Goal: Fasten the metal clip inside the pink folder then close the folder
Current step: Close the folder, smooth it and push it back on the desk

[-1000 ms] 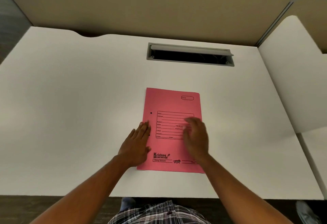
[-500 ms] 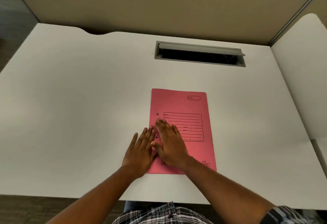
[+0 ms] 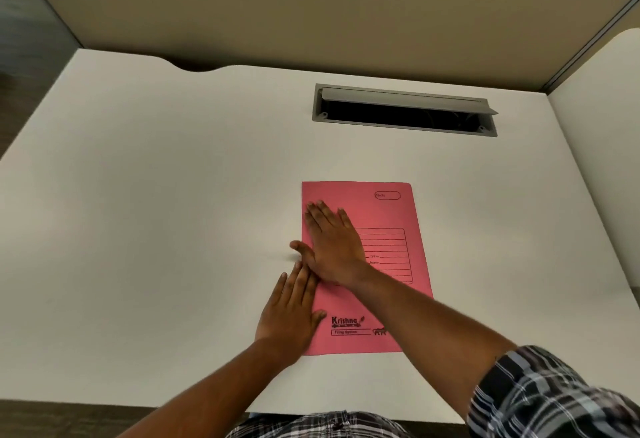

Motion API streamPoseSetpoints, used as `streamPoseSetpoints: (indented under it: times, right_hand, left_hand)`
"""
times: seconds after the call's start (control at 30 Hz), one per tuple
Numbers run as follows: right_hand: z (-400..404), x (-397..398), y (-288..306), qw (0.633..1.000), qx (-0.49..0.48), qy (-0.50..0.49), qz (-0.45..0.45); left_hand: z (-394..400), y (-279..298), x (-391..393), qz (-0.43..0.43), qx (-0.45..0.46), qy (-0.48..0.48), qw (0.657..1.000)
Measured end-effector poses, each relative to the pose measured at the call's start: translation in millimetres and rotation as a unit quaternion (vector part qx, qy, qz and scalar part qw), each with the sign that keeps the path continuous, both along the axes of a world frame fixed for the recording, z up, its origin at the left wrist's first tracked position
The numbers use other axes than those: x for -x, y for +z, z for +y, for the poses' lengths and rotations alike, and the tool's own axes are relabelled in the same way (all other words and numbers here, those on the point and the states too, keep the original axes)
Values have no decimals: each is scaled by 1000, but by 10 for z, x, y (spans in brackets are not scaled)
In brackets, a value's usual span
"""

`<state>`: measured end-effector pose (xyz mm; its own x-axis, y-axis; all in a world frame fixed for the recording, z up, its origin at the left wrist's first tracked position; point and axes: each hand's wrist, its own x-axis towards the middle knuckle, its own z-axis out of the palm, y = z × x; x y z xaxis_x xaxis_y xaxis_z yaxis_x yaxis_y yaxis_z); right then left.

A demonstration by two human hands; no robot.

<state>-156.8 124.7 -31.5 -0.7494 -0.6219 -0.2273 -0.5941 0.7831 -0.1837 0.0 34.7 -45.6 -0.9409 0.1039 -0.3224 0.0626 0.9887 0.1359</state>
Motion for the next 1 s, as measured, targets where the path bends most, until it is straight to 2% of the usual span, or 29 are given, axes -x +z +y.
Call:
streamPoseSetpoints:
  times: [0.5,0.63,0.73,0.83,0.9,1.0]
  right_hand:
    - [-282,510,88,999,-38,-30,-2]
    - [-251,611,133,997,-51,-18,-61]
    - [-162,578,198,995,-12,-20,-94]
    - [101,329,219,993,85,-62,-53]
    - [334,137,215,982,137,-130,-15]
    - [676,-94,187,954,130,-266,38]
  left_hand:
    - [-202,-23,-197,10,-13,-41,999]
    - [-221,5,-267,8,-18,-46,999]
    - [-237,6,-259,4,-26,-49,998]
    - [-255,2,-232,5,-54,-43,998]
    - [-226,44,-188,12,-129,6,992]
    - [-108,139,-83,61,-237,185,952]
